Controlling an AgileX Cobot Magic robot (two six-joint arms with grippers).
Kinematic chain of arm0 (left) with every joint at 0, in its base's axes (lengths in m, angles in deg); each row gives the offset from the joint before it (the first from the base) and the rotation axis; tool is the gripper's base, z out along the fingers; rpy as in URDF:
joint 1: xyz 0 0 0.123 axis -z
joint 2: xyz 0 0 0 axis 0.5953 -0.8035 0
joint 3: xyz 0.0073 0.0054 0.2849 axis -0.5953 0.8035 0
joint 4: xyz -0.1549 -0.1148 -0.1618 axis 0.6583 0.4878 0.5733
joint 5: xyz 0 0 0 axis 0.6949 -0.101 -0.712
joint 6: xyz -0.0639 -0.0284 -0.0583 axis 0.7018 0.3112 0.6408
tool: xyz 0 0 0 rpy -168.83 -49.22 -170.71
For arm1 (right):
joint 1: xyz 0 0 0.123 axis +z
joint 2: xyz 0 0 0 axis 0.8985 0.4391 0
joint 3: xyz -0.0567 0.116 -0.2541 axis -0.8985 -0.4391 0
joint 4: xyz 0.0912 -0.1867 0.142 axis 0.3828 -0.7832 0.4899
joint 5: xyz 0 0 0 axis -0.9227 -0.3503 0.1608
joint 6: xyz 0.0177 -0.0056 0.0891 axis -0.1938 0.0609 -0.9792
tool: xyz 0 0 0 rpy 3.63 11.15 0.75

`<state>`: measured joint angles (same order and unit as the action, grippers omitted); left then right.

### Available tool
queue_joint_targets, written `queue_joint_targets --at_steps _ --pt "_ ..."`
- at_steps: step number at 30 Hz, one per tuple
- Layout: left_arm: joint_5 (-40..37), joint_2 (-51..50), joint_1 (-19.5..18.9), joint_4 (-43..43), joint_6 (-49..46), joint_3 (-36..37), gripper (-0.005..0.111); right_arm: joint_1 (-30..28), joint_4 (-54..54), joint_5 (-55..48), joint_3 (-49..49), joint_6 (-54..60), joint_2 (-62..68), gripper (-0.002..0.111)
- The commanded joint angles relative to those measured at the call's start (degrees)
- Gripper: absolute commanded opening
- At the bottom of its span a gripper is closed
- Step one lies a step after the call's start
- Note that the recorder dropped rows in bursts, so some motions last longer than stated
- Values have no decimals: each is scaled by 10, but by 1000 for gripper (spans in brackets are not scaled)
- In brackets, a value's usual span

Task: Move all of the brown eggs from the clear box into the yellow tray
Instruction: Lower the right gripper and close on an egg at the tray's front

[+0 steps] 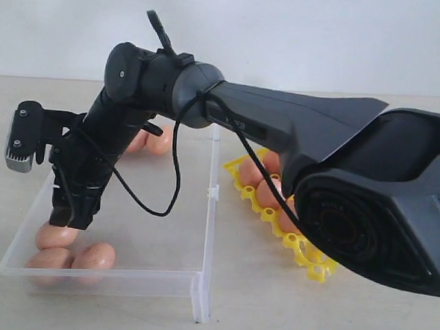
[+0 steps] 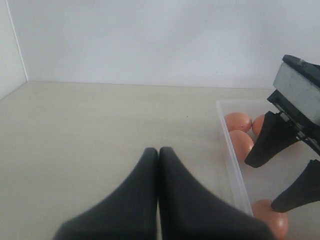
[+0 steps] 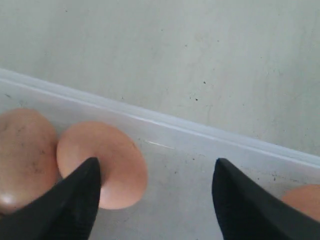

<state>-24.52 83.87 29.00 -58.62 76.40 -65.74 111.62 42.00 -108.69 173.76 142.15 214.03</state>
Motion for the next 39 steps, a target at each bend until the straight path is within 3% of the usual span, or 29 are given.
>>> queue_joint_targets --at_steps 1,18,21,25,26,39 --pt "1 2 2 3 0 -2 -4 3 4 -13 1 3 10 62" --pt "1 2 2 3 0 -2 -4 3 54 -3 1 -2 37 61" --pt "1 2 2 3 0 -2 -4 3 57 1 1 -28 37 48" --pt "1 2 2 3 0 -2 -4 3 62 -5 1 -89 36 4" --pt "1 2 2 3 0 -2 -4 3 65 -8 1 -107 35 0" --pt "1 2 2 3 0 -2 -4 2 58 -42 2 -305 -48 0"
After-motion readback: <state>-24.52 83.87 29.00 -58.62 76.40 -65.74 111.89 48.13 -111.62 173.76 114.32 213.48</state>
